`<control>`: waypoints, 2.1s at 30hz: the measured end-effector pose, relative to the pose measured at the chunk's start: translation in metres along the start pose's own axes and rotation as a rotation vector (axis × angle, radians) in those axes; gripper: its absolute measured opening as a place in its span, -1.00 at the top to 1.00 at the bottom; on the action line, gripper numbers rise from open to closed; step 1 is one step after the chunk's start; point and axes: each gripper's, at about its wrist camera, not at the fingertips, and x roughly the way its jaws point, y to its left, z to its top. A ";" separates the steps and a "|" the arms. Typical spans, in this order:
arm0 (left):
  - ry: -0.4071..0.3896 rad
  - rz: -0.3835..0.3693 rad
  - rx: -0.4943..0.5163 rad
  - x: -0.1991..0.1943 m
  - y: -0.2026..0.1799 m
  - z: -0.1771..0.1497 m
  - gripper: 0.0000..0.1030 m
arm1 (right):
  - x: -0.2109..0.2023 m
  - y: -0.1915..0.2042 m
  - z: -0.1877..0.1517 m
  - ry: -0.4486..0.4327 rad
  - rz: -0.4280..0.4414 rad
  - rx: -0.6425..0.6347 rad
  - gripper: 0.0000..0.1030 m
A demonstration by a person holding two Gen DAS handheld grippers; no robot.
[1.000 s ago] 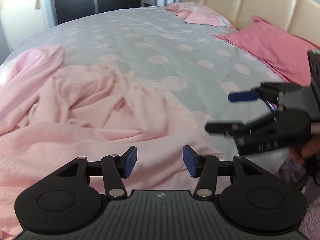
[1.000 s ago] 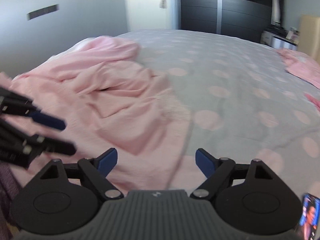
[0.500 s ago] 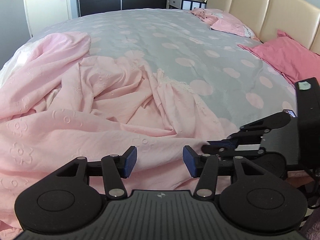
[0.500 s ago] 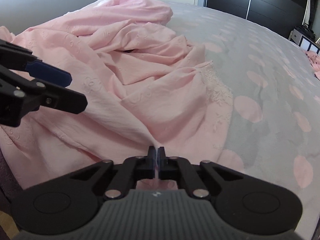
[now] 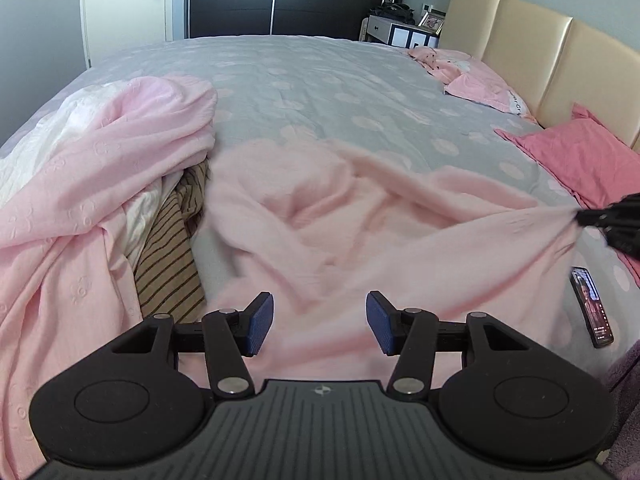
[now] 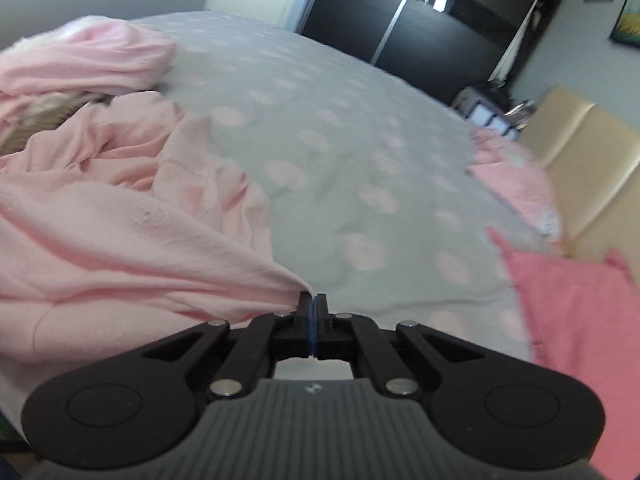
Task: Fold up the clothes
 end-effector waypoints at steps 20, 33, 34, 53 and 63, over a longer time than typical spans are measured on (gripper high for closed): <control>0.141 -0.163 0.037 0.083 -0.060 0.037 -0.03 | 0.007 -0.044 -0.040 0.121 0.154 0.084 0.23; 0.224 -0.148 -0.009 0.144 -0.064 0.038 0.68 | 0.073 0.019 -0.024 0.156 0.432 0.005 0.98; 0.221 -0.151 -0.019 0.144 -0.061 0.037 0.73 | 0.070 0.021 -0.025 0.159 0.424 -0.007 0.97; 0.145 -0.135 -0.121 0.018 0.007 0.054 0.89 | -0.022 -0.174 -0.059 0.217 -0.207 0.149 1.00; 0.433 -0.104 0.023 0.022 0.001 0.005 0.89 | 0.018 -0.195 -0.098 0.437 -0.130 0.172 0.99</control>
